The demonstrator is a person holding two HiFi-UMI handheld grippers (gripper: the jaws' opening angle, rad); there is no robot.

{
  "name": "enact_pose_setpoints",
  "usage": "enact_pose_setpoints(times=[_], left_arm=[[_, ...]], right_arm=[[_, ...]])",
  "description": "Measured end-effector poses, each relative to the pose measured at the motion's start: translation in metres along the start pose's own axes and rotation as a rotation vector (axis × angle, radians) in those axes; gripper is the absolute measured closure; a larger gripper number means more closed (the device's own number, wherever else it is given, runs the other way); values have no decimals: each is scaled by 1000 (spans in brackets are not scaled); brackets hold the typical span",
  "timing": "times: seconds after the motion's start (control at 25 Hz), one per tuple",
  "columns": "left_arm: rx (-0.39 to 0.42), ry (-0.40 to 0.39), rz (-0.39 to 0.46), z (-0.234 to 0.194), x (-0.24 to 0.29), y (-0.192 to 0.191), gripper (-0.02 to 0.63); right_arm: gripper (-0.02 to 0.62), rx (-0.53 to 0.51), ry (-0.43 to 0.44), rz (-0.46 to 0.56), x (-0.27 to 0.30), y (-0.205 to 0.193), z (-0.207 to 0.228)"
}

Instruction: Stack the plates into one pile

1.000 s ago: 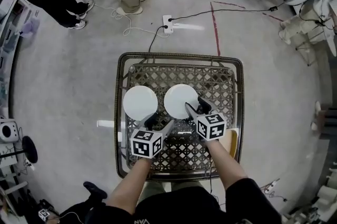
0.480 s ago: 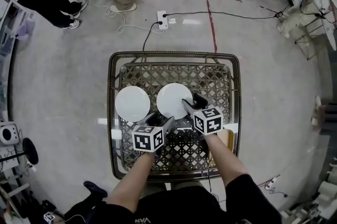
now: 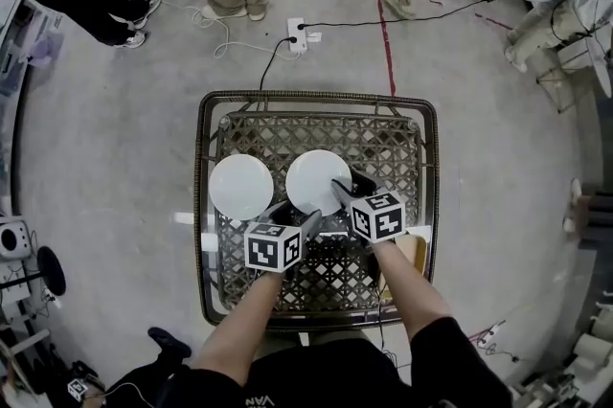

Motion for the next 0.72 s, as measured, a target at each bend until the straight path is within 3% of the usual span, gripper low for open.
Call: enact_pose_setpoints(times=[0.48,0.72], left_arm=[[61,-15,27,12,-15,4,298],[78,-3,88,12,-37,15,298]], right_arm=[[396,47,-9,87,-26,6,-9],[396,46,14,125,-38,13,-23]])
Point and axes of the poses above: the fingertips, and each gripper's own axes: x forward along the fingers, z to its right, y out of its top, the point moved 3 cm from there along -x, backward along the fingers, and after that the axes turned 5 degrees about -z, right-handed, at the moved point
